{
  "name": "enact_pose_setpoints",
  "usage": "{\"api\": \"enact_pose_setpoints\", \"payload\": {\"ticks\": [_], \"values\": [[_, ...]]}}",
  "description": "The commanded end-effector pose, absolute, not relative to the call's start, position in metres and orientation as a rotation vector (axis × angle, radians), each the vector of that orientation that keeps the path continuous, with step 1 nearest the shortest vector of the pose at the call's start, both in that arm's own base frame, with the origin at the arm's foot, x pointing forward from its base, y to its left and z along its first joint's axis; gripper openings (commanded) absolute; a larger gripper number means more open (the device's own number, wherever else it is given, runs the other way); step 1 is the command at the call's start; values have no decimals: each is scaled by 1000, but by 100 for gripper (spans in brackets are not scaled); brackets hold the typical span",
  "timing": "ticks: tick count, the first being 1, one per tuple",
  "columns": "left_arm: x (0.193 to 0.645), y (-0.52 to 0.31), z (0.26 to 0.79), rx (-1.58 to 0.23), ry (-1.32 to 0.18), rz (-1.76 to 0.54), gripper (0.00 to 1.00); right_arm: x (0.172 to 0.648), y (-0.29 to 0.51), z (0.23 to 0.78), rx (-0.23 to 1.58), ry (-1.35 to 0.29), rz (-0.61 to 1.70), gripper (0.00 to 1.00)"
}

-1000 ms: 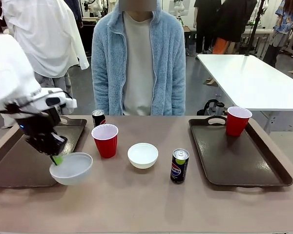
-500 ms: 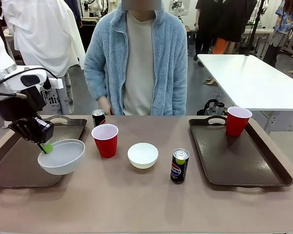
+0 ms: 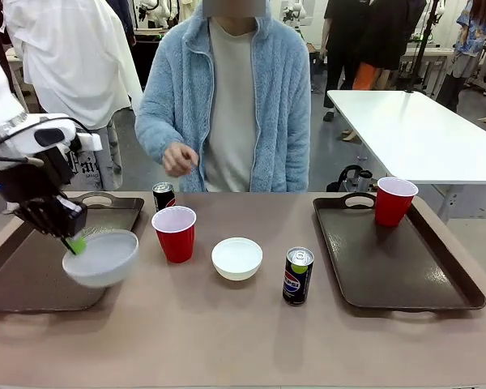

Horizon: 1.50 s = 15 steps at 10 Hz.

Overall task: Prepare tableware on both trays.
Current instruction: Pick up a Picnic Bowl from the table and place it on a Handle tray.

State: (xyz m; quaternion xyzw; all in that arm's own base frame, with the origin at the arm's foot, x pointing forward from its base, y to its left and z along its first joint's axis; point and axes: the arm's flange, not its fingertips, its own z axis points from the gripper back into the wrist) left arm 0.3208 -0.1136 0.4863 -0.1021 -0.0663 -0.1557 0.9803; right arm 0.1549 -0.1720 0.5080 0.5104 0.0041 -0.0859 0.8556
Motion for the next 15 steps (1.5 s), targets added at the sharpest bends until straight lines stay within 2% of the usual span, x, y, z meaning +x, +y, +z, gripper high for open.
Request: {"api": "enact_pose_setpoints", "payload": {"ticks": [1,3,6,12,15], "values": [[353,-68,480,-195,-246,-222,3,155,-171,507,1078,23,-188,100],[373,-22,478,-146,-303,-111,3,155,-171,507,1078,23,-188,100],[401,36,461,-104,-273,39,3,155,-171,507,1078,23,-188,100],[413,33,402,-53,-217,59,3,155,-171,507,1078,23,-188,100],[403,28,409,-22,-223,47,3,155,-171,507,1078,23,-188,100]]}}
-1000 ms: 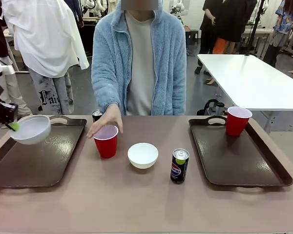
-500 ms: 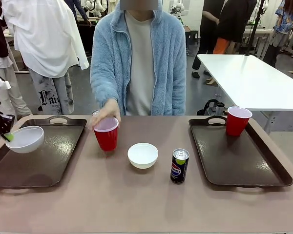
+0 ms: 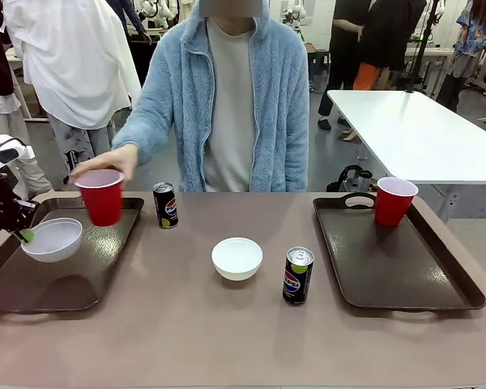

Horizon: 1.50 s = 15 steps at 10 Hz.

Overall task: Prepare tableware on both trays.
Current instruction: Pick up a Picnic Bowl from the table and place it on a Handle tray.

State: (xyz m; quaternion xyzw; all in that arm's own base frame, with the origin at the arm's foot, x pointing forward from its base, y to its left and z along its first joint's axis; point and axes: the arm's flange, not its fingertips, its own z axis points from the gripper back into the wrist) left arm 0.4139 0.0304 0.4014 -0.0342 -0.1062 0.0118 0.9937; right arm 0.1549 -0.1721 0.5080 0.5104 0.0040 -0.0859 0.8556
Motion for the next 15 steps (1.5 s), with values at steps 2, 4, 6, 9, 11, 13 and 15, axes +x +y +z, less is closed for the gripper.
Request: {"api": "enact_pose_setpoints", "payload": {"ticks": [2,4,6,9,11,13,15], "values": [[291,28,448,132,-68,-119,3,155,-171,507,1078,23,-188,100],[284,24,452,125,-90,-106,3,155,-171,507,1078,23,-188,100],[284,17,444,107,-92,-110,3,155,-171,507,1078,23,-188,100],[306,8,440,19,-199,-84,3,155,-171,507,1078,23,-188,100],[341,5,424,-76,-275,-64,3,155,-171,507,1078,23,-188,100],[360,2,398,-87,-273,-58,3,155,-171,507,1078,23,-188,100],[371,3,369,-62,-223,-50,3,155,-171,507,1078,23,-188,100]]}}
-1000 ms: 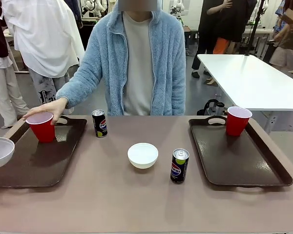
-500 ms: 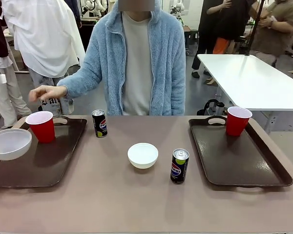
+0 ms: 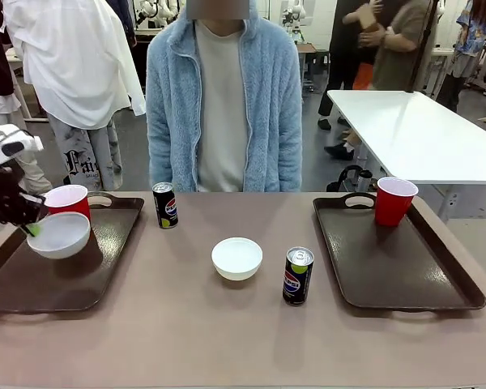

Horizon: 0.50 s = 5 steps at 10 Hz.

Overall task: Prepare tableware on both trays.
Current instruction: Pick up a Picnic Bowl from the table and place it on a Handle tray.

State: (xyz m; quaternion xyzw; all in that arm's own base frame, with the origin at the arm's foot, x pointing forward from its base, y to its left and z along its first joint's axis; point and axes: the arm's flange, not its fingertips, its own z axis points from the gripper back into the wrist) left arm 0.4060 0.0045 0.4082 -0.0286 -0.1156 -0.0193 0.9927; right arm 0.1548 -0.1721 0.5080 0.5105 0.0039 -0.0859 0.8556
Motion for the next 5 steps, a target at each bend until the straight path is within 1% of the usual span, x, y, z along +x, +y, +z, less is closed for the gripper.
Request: {"api": "enact_pose_setpoints", "payload": {"ticks": [1,5], "values": [[372,3,357,-68,-208,-52,3,155,-171,507,1078,23,-188,100],[374,3,334,-83,-172,-54,3,155,-171,507,1078,23,-188,100]]}}
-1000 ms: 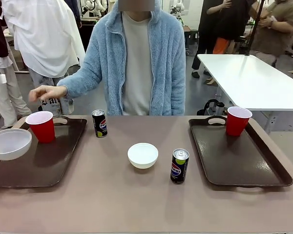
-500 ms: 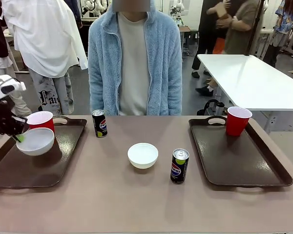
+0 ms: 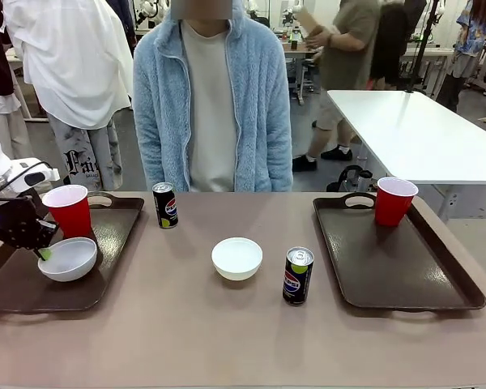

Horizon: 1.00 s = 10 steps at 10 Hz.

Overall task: Prepare tableware on both trays.
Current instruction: Pick up a Picnic Bowl from the table and place it on a Handle tray.

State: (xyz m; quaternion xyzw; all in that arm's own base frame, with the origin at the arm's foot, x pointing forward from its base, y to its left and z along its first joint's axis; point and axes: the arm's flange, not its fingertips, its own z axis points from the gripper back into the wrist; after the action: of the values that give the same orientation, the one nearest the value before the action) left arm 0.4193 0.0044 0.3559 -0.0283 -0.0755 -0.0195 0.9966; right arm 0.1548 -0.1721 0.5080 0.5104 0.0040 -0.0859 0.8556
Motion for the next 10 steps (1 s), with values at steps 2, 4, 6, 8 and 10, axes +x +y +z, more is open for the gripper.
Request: {"api": "enact_pose_setpoints", "payload": {"ticks": [2,4,6,8,10], "values": [[370,5,344,-106,-190,-54,63,155,-171,507,1078,23,-188,100],[359,7,368,-127,-197,-62,100,155,-171,507,1078,23,-188,100],[349,11,388,-117,-185,-86,84,155,-171,507,1078,23,-188,100],[342,10,407,-110,-141,-120,100,155,-171,507,1078,23,-188,100],[326,3,434,-100,-97,-177,100,155,-171,507,1078,23,-188,100]]}}
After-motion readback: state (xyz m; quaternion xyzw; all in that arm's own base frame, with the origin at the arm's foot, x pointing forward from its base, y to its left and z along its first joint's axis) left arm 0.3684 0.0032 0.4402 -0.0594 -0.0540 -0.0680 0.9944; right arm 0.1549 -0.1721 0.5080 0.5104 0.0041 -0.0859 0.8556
